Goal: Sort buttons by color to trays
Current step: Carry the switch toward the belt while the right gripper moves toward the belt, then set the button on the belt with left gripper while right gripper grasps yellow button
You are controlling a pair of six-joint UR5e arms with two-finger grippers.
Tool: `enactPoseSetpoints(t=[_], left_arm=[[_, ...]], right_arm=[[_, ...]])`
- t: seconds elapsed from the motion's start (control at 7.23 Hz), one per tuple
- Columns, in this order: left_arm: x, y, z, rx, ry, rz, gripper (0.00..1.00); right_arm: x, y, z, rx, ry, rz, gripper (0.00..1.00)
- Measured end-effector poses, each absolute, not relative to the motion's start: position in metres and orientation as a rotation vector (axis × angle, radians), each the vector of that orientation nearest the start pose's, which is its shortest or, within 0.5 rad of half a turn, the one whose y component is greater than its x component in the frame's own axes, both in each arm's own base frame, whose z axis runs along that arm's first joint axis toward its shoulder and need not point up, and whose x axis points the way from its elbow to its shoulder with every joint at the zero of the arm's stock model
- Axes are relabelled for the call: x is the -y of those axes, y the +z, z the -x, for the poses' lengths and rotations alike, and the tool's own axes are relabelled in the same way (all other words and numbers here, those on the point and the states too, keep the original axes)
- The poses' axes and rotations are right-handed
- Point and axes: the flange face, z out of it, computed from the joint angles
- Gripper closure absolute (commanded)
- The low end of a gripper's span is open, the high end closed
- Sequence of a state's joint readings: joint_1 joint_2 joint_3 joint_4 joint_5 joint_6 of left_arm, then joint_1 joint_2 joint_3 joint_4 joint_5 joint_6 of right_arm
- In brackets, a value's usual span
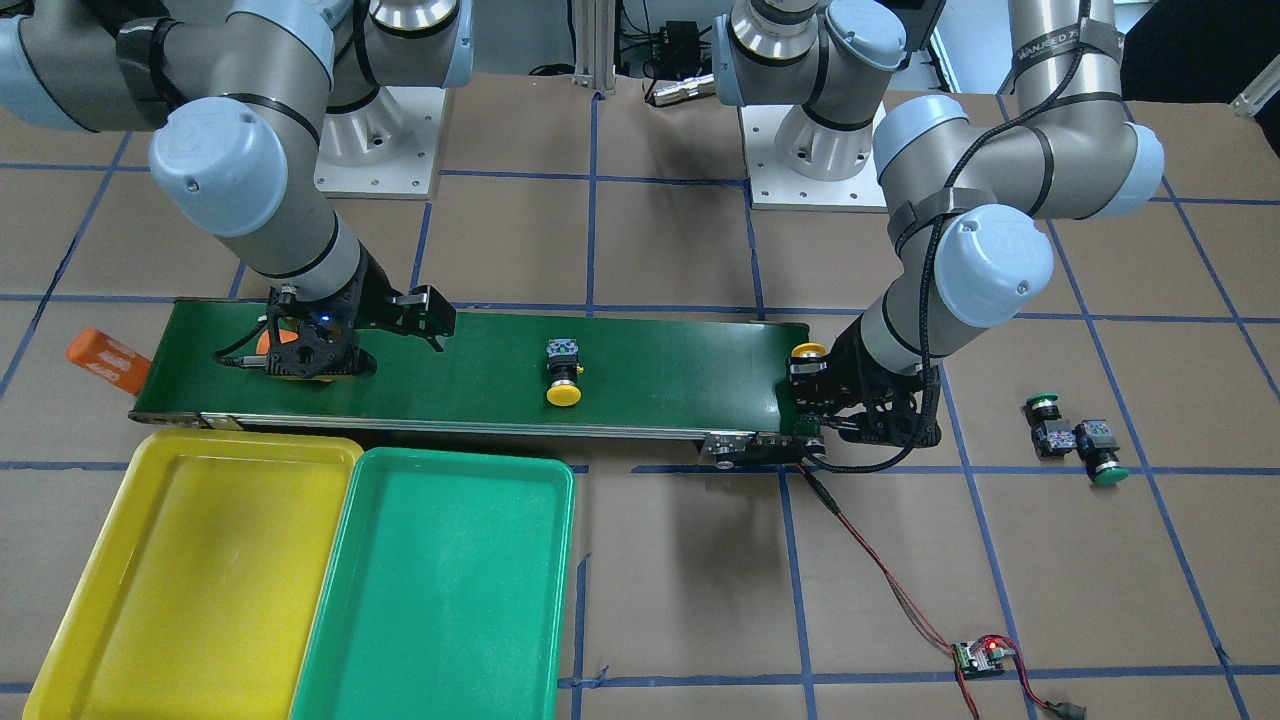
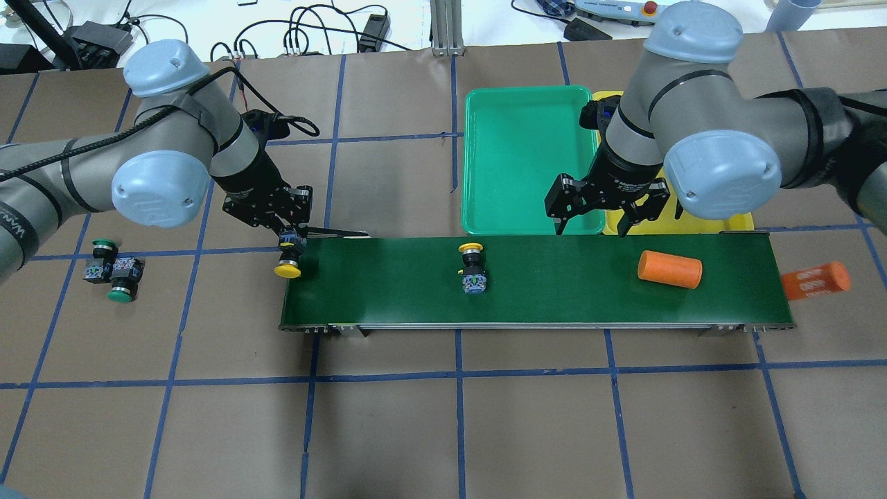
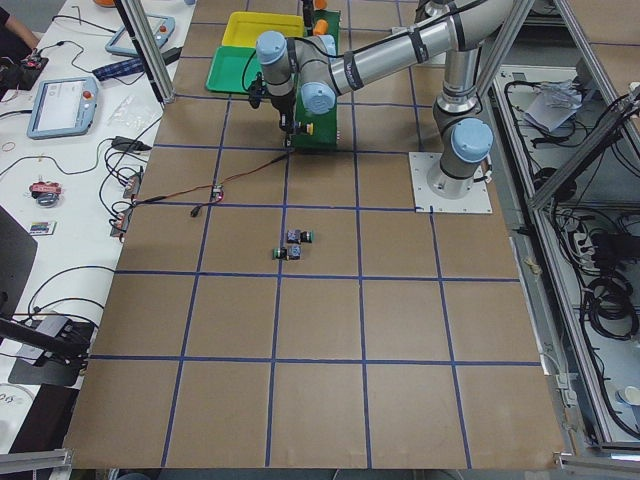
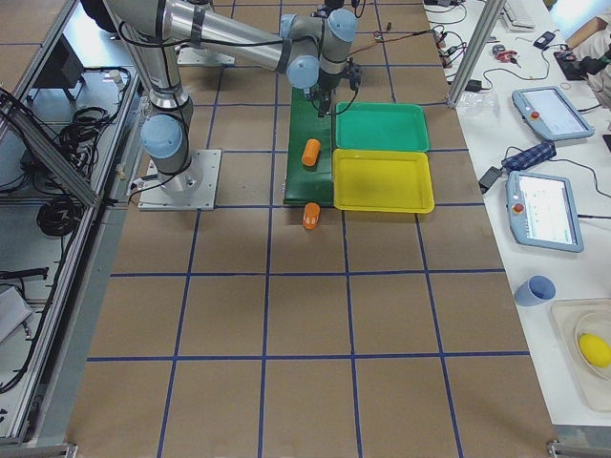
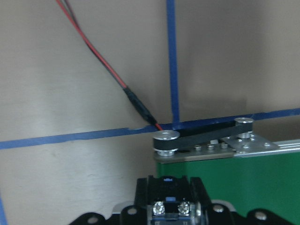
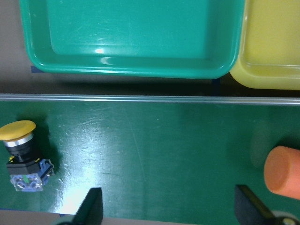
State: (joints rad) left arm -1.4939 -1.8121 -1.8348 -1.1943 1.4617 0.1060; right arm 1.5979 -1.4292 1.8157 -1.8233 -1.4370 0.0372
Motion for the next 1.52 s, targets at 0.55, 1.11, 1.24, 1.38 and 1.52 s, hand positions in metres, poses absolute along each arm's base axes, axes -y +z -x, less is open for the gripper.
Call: enactPoseSetpoints(t=[0.55, 1.11, 1.24, 1.38, 1.52], left_arm=[[0.537, 0.259, 0.115, -3.253, 0.201, -0.046, 0.0], [0.542, 0.286, 0.11, -3.243, 0.116, -0.016, 0.0], [0.55, 0.308, 0.093, -3.238, 0.073, 0.025, 0.0], [0.558, 0.323, 0.057, -3.236, 0.065, 0.12, 0.0], [0.562, 0.326, 0.007, -3.235, 0.069, 0.234, 0.0]], right_arm=[[0.505, 0.312, -0.182, -3.002, 0.208, 0.016, 0.0], [0.507, 0.292, -0.204, -3.028, 0.212, 0.035, 0.0], [0.507, 0.289, -0.205, -3.045, 0.215, 0.027, 0.0], [0.507, 0.286, -0.209, -3.054, 0.213, 0.031, 0.0], [0.508, 0.281, -0.214, -3.059, 0.207, 0.043, 0.0]])
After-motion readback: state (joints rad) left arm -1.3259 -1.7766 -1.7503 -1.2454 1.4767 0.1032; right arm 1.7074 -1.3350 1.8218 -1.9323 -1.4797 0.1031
